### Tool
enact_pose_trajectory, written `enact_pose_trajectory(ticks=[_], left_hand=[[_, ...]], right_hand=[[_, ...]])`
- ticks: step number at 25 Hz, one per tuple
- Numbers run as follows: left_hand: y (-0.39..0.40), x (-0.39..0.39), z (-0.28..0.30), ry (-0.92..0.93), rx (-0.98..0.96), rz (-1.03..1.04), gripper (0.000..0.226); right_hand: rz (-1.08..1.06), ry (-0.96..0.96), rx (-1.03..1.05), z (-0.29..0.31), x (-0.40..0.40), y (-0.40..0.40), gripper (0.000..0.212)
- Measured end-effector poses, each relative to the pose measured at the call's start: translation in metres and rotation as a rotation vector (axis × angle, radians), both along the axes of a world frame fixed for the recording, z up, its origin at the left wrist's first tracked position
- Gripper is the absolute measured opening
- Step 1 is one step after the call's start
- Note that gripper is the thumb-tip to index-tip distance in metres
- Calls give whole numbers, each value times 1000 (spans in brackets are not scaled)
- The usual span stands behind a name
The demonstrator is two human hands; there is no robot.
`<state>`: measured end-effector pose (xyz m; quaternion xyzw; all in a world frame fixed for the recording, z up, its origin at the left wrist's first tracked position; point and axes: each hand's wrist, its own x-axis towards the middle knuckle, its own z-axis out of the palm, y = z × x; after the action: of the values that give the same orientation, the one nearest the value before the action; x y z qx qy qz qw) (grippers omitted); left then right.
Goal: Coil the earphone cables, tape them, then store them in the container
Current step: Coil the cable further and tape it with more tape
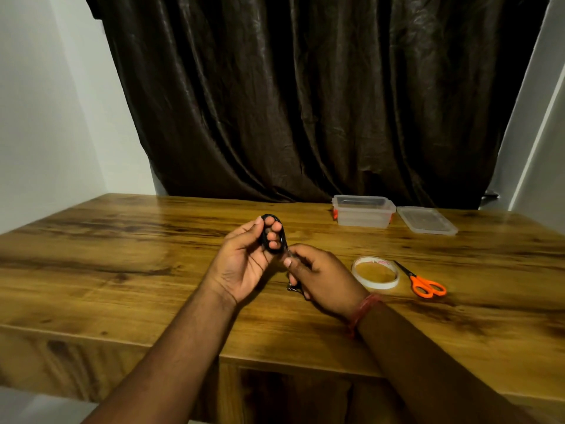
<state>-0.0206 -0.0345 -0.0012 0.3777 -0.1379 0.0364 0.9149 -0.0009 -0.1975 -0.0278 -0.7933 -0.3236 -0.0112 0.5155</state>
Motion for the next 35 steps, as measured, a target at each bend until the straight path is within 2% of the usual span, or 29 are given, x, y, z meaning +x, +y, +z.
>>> enact_pose_trajectory(ticks=[6, 10, 12, 15, 18, 20, 22, 24, 26, 29, 32, 33, 35], left_hand=[[2, 5, 1, -14, -115, 222, 16], [7, 12, -3, -33, -103, 347, 18], [4, 14, -7, -53, 80, 463, 18], [-9, 10, -14, -57, 502, 579, 17], [-17, 5, -17, -59, 701, 536, 16], [-14, 7, -18, -64, 756, 528, 17], [-10, 13, -19, -21, 649, 482, 20], [-3, 18, -16, 65, 378, 456, 24], [3, 18, -10, 145, 94, 415, 21], [9, 14, -6, 165, -138, 295, 17], [9, 12, -5, 141, -158, 258, 18], [8, 12, -5, 134, -109, 280, 19], [0, 12, -7, 109, 118, 367, 19]], right_hand=[[106, -53, -77, -3, -2, 3, 31], [158, -39, -70, 1, -8, 3, 23], [153, -28, -67, 3, -11, 2, 20], [114, -93, -28, 3, -11, 1, 14], [35, -174, 59, 5, -9, 0, 10], [-3, -196, 106, 7, -7, -1, 9], [-16, -235, 82, 6, -4, -2, 9], [5, -300, -38, 3, -3, -2, 11], [30, -385, -238, 0, -3, -3, 15], [7, -563, -566, -3, 0, -3, 21], [-6, -668, -702, -4, 3, -1, 22], [2, -706, -713, -4, 2, 1, 23], [35, -744, -668, -4, -3, 2, 22]])
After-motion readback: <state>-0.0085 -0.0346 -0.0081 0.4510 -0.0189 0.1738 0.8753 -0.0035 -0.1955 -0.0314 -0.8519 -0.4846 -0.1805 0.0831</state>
